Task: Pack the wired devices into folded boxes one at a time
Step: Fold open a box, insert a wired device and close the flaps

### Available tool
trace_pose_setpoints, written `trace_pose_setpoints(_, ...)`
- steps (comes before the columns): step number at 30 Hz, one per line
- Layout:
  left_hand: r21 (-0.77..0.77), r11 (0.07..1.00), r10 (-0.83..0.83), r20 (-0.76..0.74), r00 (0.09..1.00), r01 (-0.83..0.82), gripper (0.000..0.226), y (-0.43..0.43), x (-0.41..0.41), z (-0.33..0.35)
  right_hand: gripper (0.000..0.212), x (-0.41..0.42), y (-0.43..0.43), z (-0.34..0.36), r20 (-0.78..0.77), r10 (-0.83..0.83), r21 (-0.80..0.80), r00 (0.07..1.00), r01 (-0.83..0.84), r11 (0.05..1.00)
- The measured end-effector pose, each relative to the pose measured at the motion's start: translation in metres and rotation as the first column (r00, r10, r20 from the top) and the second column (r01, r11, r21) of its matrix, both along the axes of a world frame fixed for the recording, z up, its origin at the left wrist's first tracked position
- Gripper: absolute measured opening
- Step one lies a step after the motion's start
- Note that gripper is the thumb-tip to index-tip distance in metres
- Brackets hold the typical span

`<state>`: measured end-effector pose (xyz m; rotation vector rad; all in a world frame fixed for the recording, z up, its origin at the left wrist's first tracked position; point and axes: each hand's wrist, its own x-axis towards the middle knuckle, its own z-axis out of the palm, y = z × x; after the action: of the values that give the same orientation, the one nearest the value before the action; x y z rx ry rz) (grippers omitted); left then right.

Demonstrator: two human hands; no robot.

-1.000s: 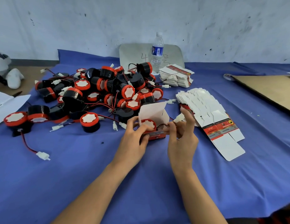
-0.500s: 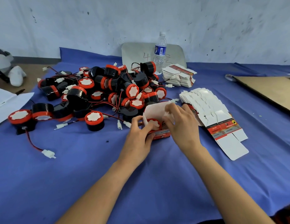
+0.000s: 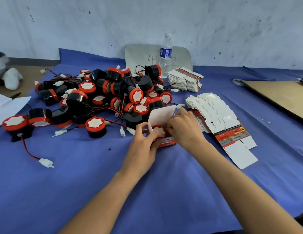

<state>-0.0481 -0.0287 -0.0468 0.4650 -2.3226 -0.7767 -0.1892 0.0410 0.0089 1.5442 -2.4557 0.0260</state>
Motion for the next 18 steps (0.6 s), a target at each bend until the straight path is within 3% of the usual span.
trace_pose_setpoints(3, 0.035, 0.999, -0.010, -0.007, 1.000, 0.010, 0.046, -0.001, -0.001, 0.000, 0.025, 0.003, 0.015, -0.015, 0.033, 0.019, -0.160, 0.999, -0.014, 0.987)
trace_pose_setpoints(6, 0.068, 0.997, -0.031, 0.006, 0.999, 0.031, 0.070, -0.001, -0.002, 0.000, 0.027, 0.010, 0.030, -0.027, 0.145, -0.025, -0.356, 0.989, 0.076, 0.931)
trace_pose_setpoints(13, 0.118, 0.993, 0.013, -0.020, 1.000, -0.011, 0.070, -0.002, -0.005, -0.006, 0.037, 0.012, 0.027, -0.033, 0.358, -0.113, -0.305, 0.927, 0.230, 0.924)
trace_pose_setpoints(18, 0.118, 0.993, 0.009, -0.032, 0.999, -0.006, 0.069, -0.002, -0.005, -0.006, 0.031, 0.015, 0.031, -0.043, 0.327, -0.028, -0.403, 0.945, 0.167, 0.900)
